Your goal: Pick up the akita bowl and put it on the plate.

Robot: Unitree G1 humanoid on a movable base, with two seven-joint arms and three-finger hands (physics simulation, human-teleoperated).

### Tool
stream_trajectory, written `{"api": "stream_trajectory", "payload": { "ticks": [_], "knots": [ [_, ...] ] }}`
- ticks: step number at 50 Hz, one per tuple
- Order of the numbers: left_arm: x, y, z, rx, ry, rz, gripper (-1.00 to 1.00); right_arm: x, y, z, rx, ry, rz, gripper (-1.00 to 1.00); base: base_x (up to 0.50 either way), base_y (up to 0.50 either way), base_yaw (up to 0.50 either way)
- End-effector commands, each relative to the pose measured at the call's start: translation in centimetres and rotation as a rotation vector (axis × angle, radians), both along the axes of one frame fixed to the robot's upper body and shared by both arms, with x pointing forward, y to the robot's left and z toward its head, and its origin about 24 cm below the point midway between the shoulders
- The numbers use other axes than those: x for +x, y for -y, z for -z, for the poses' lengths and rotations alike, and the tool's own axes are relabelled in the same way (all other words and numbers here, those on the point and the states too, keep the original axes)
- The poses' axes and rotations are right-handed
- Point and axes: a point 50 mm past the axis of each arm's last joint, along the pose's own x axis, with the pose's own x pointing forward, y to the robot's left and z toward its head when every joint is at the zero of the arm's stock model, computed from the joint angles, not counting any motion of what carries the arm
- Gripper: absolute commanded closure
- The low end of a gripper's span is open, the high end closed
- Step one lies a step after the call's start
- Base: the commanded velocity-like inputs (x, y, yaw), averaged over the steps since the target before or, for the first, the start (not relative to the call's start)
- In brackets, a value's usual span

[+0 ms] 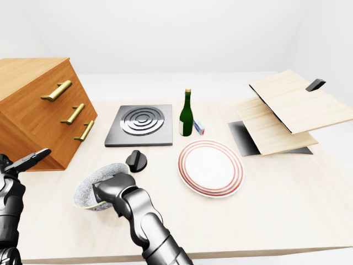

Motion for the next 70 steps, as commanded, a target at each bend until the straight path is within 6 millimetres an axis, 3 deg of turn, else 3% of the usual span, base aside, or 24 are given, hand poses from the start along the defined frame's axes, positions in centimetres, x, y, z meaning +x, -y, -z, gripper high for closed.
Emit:
{"api": "stream_trajectory", "payload": {
  "ticks": [1, 70],
  "knots": [
    [0.0, 0.0, -0.1, 0.003, 0.005, -0.001, -1.00, 0.1, 0.3, -0.6, -0.005, 0.037, 0.018, 1.00, 0.00, 0.00, 0.00],
    [-0.2, -0.1, 0.3, -0.010, -0.003, 0.000, -1.00, 2.1, 3.2, -7.4, 0.019, 0.370, 0.183, 1.00, 0.00, 0.00, 0.00]
  ]
}}
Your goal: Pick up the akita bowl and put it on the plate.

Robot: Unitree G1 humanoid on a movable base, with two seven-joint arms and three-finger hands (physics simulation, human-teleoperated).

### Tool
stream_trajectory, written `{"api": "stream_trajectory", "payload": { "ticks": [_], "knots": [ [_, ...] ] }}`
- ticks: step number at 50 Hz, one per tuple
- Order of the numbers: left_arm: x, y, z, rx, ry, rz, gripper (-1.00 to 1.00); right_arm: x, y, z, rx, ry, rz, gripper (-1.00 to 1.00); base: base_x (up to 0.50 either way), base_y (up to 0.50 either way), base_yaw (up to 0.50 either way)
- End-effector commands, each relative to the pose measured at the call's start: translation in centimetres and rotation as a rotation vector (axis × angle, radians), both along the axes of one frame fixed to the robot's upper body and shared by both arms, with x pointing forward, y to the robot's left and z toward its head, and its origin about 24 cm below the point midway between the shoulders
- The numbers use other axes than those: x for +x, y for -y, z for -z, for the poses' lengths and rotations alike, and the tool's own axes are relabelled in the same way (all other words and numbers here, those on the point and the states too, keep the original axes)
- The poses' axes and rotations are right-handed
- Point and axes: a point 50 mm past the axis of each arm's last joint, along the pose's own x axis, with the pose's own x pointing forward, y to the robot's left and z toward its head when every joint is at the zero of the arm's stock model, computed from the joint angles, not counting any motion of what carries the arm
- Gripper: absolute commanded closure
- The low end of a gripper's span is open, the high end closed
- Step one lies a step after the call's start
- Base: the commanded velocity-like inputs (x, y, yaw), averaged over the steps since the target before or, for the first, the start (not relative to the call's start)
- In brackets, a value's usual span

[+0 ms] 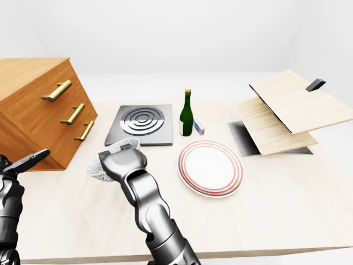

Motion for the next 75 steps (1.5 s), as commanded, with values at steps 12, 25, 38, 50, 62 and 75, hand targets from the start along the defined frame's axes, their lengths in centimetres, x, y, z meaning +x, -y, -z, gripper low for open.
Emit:
{"api": "stream_trajectory", "payload": {
  "ticks": [12, 25, 38, 50, 62, 75],
  "knots": [
    [0.0, 0.0, 0.2, -0.008, -0.006, 0.002, -1.00, 0.5, 1.7, -3.1, 0.018, 0.144, 0.089, 1.00, 0.00, 0.00, 0.00],
    [0.1, 0.0, 0.6, -0.023, -0.023, 0.002, -1.00, 0.7, 2.9, -4.3, 0.052, 0.190, 0.138, 1.00, 0.00, 0.00, 0.00],
    [0.1, 0.1, 1.1, -0.037, -0.041, 0.002, -1.00, 0.4, 4.1, -5.2, 0.093, 0.226, 0.179, 1.00, 0.00, 0.00, 0.00],
    [0.1, 0.0, 1.5, -0.052, -0.059, 0.001, -1.00, 0.2, 5.0, -5.0, 0.095, 0.230, 0.200, 1.00, 0.00, 0.00, 0.00],
    [0.1, 0.0, 1.8, -0.059, -0.069, 0.001, -1.00, 0.0, 7.8, -5.6, 0.096, 0.288, 0.284, 1.00, 0.00, 0.00, 0.00],
    [-0.4, -0.1, 0.2, -0.001, -0.002, -0.007, -1.00, -0.2, 8.9, -5.7, 0.093, 0.308, 0.315, 1.00, 0.00, 0.00, 0.00]
  ]
}}
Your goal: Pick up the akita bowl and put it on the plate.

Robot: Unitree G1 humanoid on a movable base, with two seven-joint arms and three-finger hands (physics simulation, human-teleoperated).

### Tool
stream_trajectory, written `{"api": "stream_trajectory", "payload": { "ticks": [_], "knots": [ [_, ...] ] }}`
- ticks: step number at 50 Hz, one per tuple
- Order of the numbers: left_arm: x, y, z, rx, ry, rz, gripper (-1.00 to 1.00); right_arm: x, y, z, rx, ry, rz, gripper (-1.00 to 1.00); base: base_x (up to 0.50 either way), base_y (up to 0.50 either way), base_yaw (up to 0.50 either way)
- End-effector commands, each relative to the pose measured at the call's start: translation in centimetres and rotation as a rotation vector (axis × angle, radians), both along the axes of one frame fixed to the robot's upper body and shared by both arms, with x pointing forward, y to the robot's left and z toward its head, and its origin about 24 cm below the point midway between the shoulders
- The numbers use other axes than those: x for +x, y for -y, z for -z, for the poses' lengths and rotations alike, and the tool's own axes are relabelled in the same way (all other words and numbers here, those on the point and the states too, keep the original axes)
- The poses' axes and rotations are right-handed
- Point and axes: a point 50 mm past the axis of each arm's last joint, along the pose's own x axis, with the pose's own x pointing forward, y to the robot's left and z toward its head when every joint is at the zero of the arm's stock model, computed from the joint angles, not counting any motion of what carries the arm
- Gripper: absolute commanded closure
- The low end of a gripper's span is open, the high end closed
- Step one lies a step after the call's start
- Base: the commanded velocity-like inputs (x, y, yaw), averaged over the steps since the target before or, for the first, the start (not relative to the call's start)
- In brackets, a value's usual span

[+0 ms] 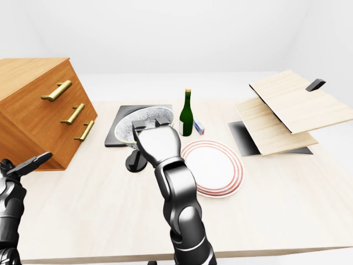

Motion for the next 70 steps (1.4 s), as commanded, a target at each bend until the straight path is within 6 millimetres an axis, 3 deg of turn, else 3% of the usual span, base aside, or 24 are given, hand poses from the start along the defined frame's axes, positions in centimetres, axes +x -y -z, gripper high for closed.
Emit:
{"api": "stream_trajectory", "payload": {
  "ticks": [1, 13, 20, 28, 34, 37, 42, 53, 70],
  "knots": [
    [-0.3, 0.0, -0.9, 0.033, 0.038, -0.004, -1.00, -0.2, 1.3, -0.6, -0.003, 0.041, 0.046, 1.00, 0.00, 0.00, 0.00],
    [0.0, 0.0, -0.2, 0.009, 0.007, -0.002, -1.00, -0.5, 2.0, -0.4, -0.004, 0.040, 0.065, 1.00, 0.00, 0.00, 0.00],
    [0.3, 0.3, 1.5, -0.054, -0.062, 0.006, -1.00, -0.7, 3.1, -0.2, -0.007, 0.046, 0.098, 1.00, 0.00, 0.00, 0.00],
    [0.0, 0.0, 0.1, 0.001, -0.007, -0.001, -1.00, -0.8, 3.8, -0.2, -0.007, 0.051, 0.117, 1.00, 0.00, 0.00, 0.00],
    [-0.3, -0.1, -0.1, 0.011, 0.009, -0.003, -1.00, -0.9, 4.3, -0.2, -0.008, 0.052, 0.132, 1.00, 0.00, 0.00, 0.00],
    [0.1, 0.1, 0.7, -0.020, -0.027, 0.000, -1.00, -0.8, 4.4, -0.2, -0.009, 0.054, 0.134, 1.00, 0.00, 0.00, 0.00],
    [-0.1, 0.0, -0.5, 0.020, 0.015, -0.005, -1.00, -0.6, 4.6, -0.2, -0.010, 0.053, 0.135, 1.00, 0.00, 0.00, 0.00],
    [-0.2, 0.0, -1.0, 0.038, 0.038, -0.007, -1.00, 0.0, 5.3, -1.1, -0.017, 0.091, 0.160, 1.00, 0.00, 0.00, 0.00],
    [0.2, 0.2, 1.0, -0.034, -0.044, 0.000, -1.00, -0.1, 6.6, -0.6, -0.024, 0.074, 0.190, 1.00, 0.00, 0.00, 0.00]
  ]
}}
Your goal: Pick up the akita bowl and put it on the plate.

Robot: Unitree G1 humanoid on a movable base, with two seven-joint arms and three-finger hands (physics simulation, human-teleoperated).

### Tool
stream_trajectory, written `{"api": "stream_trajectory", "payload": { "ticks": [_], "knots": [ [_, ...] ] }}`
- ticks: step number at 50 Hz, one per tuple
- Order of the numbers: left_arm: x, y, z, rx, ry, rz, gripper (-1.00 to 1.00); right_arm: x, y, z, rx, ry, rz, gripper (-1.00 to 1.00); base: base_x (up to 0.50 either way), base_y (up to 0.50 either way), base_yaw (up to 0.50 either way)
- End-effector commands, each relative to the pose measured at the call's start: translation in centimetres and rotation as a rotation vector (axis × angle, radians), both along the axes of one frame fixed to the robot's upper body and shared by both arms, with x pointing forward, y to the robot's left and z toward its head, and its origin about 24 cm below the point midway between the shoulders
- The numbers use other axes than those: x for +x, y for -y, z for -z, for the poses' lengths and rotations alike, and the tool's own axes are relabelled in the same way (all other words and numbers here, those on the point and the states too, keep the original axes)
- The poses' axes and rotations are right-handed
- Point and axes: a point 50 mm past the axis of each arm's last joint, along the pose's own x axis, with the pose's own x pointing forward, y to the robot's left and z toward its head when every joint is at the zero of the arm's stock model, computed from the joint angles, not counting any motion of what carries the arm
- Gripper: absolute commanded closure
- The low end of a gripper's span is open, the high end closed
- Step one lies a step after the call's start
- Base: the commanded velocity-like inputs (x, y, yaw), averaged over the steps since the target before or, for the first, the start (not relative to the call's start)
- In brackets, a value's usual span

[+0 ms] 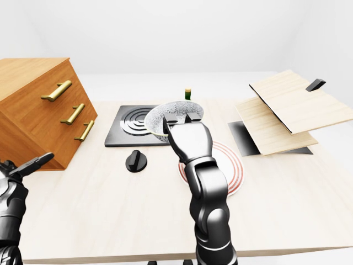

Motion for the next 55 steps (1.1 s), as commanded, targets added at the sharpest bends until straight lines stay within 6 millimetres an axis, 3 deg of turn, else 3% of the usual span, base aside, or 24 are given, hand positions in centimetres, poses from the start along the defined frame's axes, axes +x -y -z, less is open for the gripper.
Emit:
{"api": "stream_trajectory", "payload": {
  "ticks": [1, 14, 36, 45, 55],
  "knots": [
    [0.1, 0.0, 0.5, -0.020, -0.023, 0.002, -1.00, 0.0, 0.9, 0.1, -0.006, -0.002, 0.026, 1.00, 0.00, 0.00, 0.00],
    [-0.4, -0.1, -1.4, 0.049, 0.056, -0.004, -1.00, -0.3, 1.5, 0.6, -0.004, -0.015, 0.035, 1.00, 0.00, 0.00, 0.00],
    [0.2, 0.5, 2.5, -0.096, -0.101, 0.008, -1.00, -2.3, 4.8, 0.9, 0.008, -0.007, 0.122, 1.00, 0.00, 0.00, 0.00],
    [0.0, 0.1, 1.0, -0.034, -0.041, 0.001, -1.00, -2.5, 5.0, 0.9, 0.007, -0.005, 0.128, 1.00, 0.00, 0.00, 0.00],
    [-0.1, 0.0, 1.0, -0.033, -0.037, 0.001, -1.00, -3.1, 5.7, 1.0, 0.012, -0.004, 0.149, 1.00, 0.00, 0.00, 0.00]
  ]
}}
